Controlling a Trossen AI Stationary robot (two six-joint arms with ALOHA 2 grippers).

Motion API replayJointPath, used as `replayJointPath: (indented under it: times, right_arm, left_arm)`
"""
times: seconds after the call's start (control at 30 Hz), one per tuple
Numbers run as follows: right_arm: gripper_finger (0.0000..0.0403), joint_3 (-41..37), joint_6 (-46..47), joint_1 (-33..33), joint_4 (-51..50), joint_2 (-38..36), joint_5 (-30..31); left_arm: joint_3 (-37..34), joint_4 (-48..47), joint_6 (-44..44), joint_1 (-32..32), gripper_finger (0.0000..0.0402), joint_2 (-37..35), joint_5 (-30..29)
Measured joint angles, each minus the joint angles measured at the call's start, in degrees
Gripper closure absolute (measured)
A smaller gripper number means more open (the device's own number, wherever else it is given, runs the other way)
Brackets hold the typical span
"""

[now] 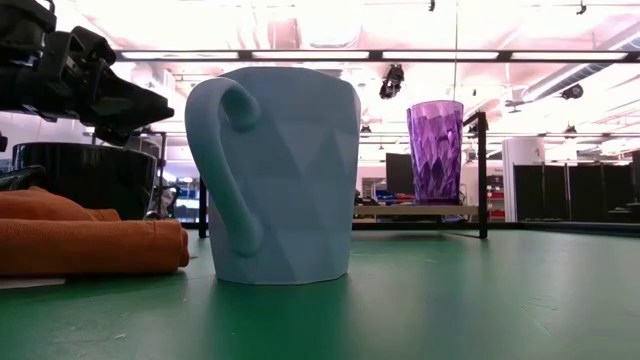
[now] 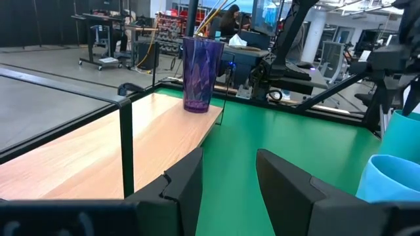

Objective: Stack small to large cups/mugs on shelf
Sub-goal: Put the green cup on the shelf

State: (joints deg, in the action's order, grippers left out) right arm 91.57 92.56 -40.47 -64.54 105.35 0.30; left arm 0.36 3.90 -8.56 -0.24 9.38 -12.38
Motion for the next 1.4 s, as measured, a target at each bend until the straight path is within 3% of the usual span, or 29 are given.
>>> replayJointPath:
  times: [0.27, 0.53, 0.67, 0.9, 1.13, 1.4]
  right_arm:
    - [0.0275, 0.02, -0.18, 0.01, -0.13, 1.62, -0.24]
    - [0.0383, 0.02, -3.65, 0.86, -3.09, 1.37, -0.32]
    - [0.0392, 0.18, -6.67, 2.95, -2.83, 1.28, -0.56]
    - [0.0394, 7.58, -23.5, 10.73, -6.39, 1.19, 0.42]
    - [0.0394, 19.18, -41.21, 20.49, -19.57, 1.28, 11.54]
    - [0.0394, 27.55, -56.99, 33.82, -21.74, 1.3, 16.5]
  left_arm:
    - [0.0, -0.01, 0.0, -0.01, 0.0274, -0.03, 0.0]
    - [0.0, 0.0, 0.0, -0.01, 0.0274, -0.04, 0.0]
    - [0.0, 0.0, 0.0, -0.01, 0.0274, -0.04, 0.01]
    - [0.0, 0.0, 0.0, -0.01, 0.0274, -0.04, 0.0]
    - [0.0, 0.0, 0.0, -0.01, 0.0274, -0.06, 0.0]
    - [0.0, 0.0, 0.0, 0.0, 0.0274, -0.04, 0.0]
